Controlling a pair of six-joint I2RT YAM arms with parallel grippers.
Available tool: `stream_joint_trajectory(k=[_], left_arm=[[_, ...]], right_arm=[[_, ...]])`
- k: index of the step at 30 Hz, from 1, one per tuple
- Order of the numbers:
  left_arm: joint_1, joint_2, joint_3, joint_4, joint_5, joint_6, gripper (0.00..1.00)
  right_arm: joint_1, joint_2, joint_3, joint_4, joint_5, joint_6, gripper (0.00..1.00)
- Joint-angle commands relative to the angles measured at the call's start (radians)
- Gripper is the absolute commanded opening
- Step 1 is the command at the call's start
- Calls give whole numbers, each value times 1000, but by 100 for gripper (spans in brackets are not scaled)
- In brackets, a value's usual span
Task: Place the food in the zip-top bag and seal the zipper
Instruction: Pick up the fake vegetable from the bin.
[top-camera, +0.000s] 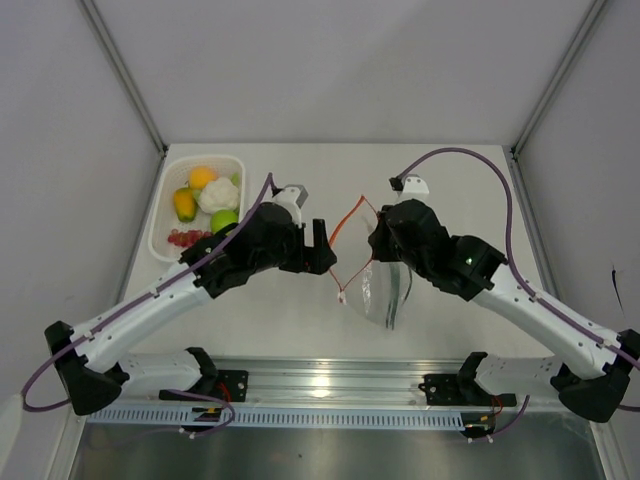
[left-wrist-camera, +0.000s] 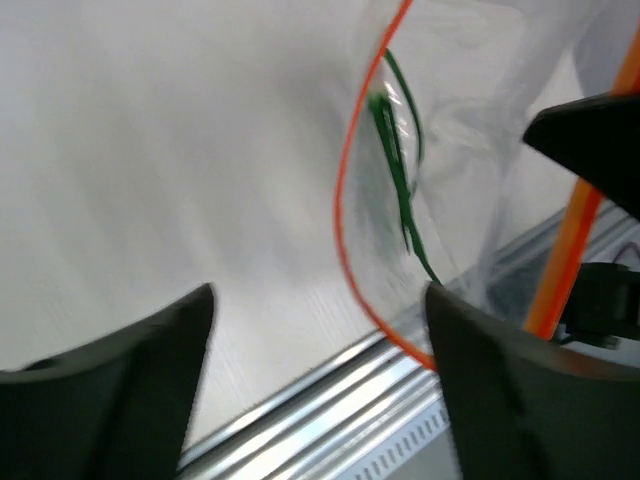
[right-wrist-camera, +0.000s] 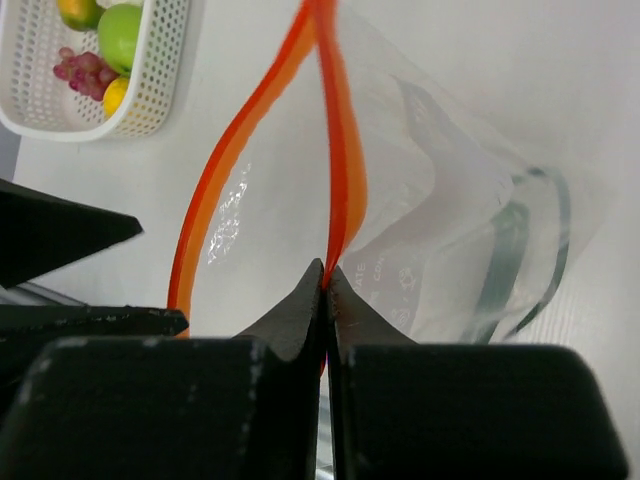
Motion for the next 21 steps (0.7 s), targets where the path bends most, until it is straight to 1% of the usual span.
stream_joint_trajectory(k=[1,3,4,6,7,9,10,12,15,17,18,19,21], left_arm=[[69,6,51,-9,-44,9,96],[110,4,55,-28,-52,11,99],[158,3,52,-29,-49,12,99],[211,-5,51,-42,-53,18,99],[266,-6,49,-42,-59,20,100],[328,-5,51,-49,-64,20,99],[389,1,57,-54,-69,17,100],[445,30,74,-65,-88,5,99],[555,55,52,-28,-113,2,99],[598,56,25,39,-142,-38,99],[618,56,-12,62,-145,-53,100],[658,61,-23,81,-148,-70,99],[695,72,-55,130,-171,-145,99]], right_arm=[[-29,18,55,-10,37,-56,0],[-41,32,49,-5,31,-72,0],[-55,48,44,-1,17,-77,0],[-70,61,32,15,-7,-85,0],[-84,66,27,21,-23,-94,0],[-101,81,15,47,-58,-102,0],[-116,85,12,55,-73,-108,0],[-130,106,6,79,-115,-114,0],[-150,140,10,101,-153,-132,0],[-162,155,15,110,-173,-145,0],[-178,170,17,119,-200,-149,0],[-182,178,23,122,-213,-152,0],[-196,190,26,133,-230,-163,0]])
